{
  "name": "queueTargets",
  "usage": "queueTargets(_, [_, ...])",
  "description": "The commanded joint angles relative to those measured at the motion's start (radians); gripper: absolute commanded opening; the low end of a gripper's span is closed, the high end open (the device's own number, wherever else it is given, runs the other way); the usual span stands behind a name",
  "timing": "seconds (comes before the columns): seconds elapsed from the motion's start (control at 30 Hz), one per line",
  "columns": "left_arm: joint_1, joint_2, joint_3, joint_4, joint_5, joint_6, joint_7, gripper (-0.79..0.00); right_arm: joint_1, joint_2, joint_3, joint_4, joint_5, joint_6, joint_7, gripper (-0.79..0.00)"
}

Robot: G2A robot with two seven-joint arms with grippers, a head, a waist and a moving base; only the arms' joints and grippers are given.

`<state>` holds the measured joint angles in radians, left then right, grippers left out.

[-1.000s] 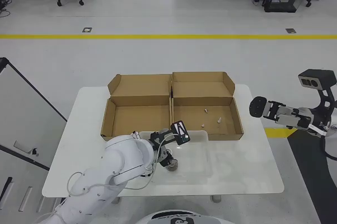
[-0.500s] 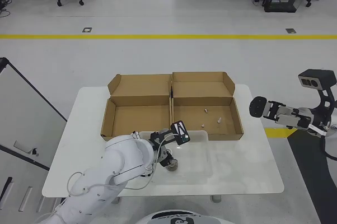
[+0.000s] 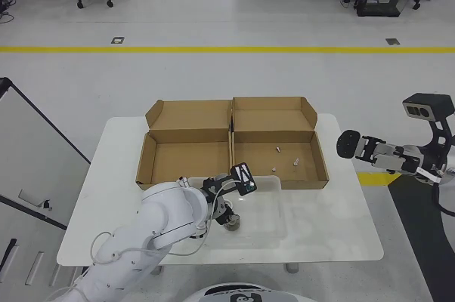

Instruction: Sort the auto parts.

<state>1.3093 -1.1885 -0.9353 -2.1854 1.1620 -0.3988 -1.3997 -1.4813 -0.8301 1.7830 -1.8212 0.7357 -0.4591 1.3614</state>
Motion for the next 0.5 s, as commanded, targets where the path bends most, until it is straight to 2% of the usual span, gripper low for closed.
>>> queueTargets(0.0, [0.000,0.000,0.000,0.000,0.000,0.000,0.000,0.000,0.000,0.000,0.000,0.000,0.000,0.000,0.000,0.000])
queueTargets(0.1, [-0.008,0.000,0.016,0.005,-0.011,-0.026,0.004,0.000,0.000,0.000,0.000,0.000,0.000,0.000,0.000,0.000])
queueTargets(0.17, [-0.026,0.000,0.032,0.017,-0.040,0.014,-0.035,0.000,0.000,0.000,0.000,0.000,0.000,0.000,0.000,0.000])
queueTargets(0.3, [-0.136,-0.005,0.129,0.042,-0.121,0.105,-0.127,0.000,0.000,0.000,0.000,0.000,0.000,0.000,0.000,0.000])
queueTargets(0.47, [-0.288,-0.011,0.246,0.146,-0.190,0.161,-0.136,0.000,0.000,0.000,0.000,0.000,0.000,0.000,0.000,0.000])
